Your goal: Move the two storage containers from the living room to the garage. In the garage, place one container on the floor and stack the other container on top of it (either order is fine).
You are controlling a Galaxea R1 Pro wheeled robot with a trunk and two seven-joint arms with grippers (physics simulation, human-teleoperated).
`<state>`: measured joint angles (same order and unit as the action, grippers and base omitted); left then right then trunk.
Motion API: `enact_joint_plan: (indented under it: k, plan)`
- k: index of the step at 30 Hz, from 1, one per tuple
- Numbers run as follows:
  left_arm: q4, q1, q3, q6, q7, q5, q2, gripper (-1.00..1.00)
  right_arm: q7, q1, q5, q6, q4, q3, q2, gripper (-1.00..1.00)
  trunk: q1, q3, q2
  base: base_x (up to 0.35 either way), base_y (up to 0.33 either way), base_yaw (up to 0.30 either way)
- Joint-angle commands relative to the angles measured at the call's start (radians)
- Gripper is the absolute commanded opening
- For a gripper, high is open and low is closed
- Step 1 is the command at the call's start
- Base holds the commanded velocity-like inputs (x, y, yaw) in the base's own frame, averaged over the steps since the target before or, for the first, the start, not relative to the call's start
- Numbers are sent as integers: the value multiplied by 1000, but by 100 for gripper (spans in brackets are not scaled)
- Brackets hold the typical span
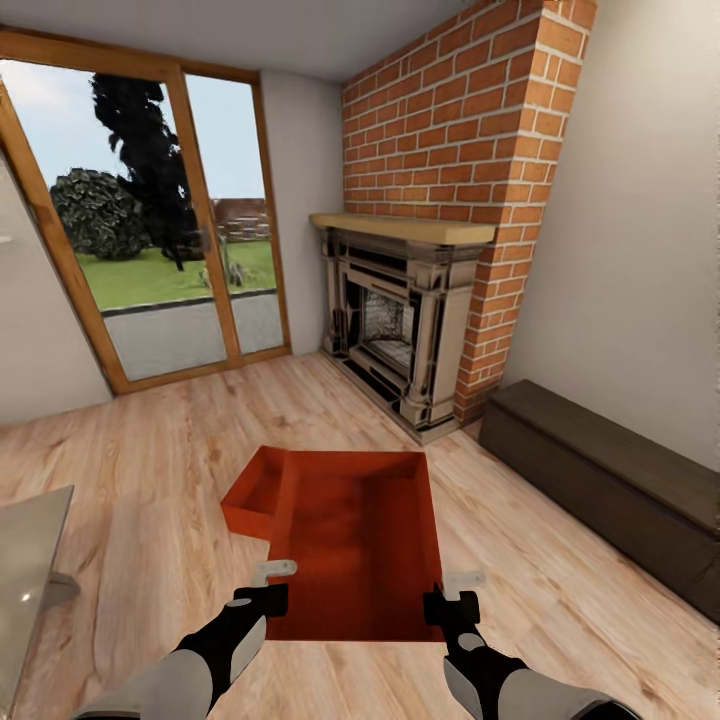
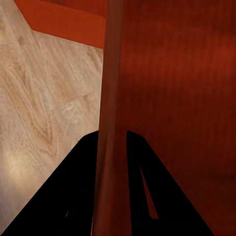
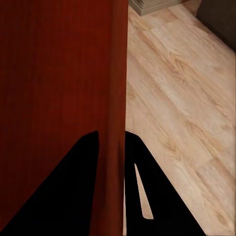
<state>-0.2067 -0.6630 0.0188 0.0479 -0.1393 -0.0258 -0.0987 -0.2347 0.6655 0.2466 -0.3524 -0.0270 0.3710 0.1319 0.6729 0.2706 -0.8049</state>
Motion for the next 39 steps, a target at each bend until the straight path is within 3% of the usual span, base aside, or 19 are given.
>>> enact_joint_plan:
  k: [1, 39]
  plan:
    - [1, 0, 16, 6, -29, 2, 3, -100, -8, 2, 14, -12, -2, -57, 0, -100, 0, 1, -1, -335, 0, 0]
    - [1, 0, 16, 5, -29, 3, 4, -100, -8, 2, 14, -13, -2, -57, 0, -100, 0, 0, -1, -336, 0, 18]
